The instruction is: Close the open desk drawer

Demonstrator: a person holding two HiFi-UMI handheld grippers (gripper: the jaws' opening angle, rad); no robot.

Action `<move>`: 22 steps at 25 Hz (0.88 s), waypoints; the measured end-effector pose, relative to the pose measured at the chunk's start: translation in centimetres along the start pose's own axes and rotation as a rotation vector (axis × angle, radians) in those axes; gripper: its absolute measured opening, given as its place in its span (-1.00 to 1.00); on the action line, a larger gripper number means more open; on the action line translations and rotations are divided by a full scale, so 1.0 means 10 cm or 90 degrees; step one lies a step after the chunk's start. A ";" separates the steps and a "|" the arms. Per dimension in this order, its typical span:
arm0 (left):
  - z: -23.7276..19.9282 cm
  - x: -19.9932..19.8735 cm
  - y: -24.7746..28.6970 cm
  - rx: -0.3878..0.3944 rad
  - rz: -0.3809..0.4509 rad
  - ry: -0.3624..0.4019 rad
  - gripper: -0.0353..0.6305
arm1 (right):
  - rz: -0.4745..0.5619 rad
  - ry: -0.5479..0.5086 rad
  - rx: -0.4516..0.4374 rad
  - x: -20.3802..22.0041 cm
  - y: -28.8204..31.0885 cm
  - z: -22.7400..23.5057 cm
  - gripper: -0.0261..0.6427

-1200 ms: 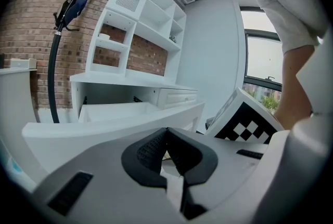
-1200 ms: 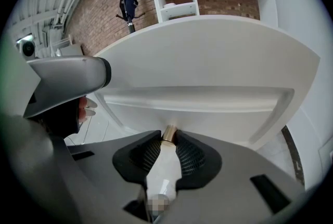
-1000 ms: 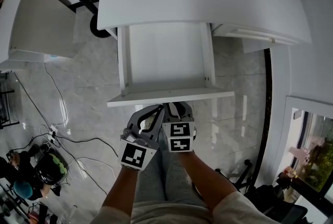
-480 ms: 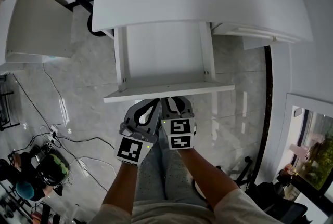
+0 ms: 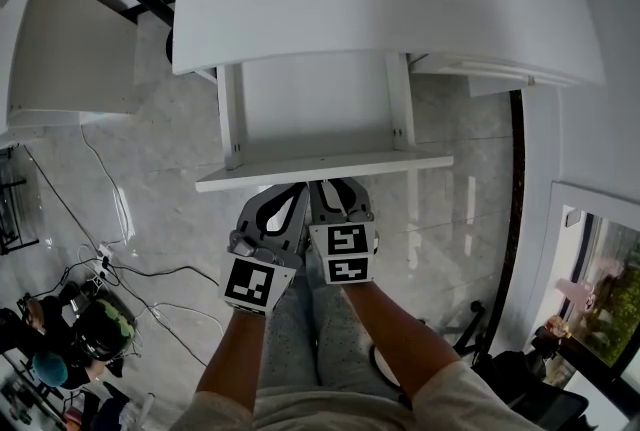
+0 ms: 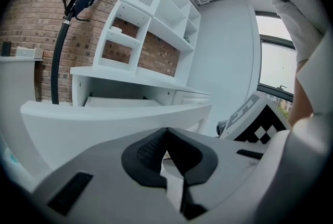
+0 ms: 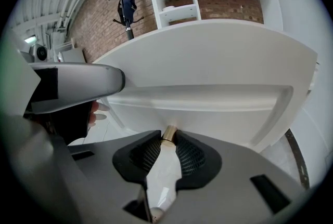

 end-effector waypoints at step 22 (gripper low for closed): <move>-0.42 -0.13 0.30 -0.018 -0.011 -0.007 -0.84 | 0.032 -0.009 -0.002 -0.38 0.39 0.07 -0.60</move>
Point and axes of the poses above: the fingertips, and each gripper's own axes: y forward along the fingers, z to its right, x out of its underside, the point moved 8 cm from there along -y, backward along the fingers, and after that the axes turned 11 degrees about x, right-handed, at the moved point
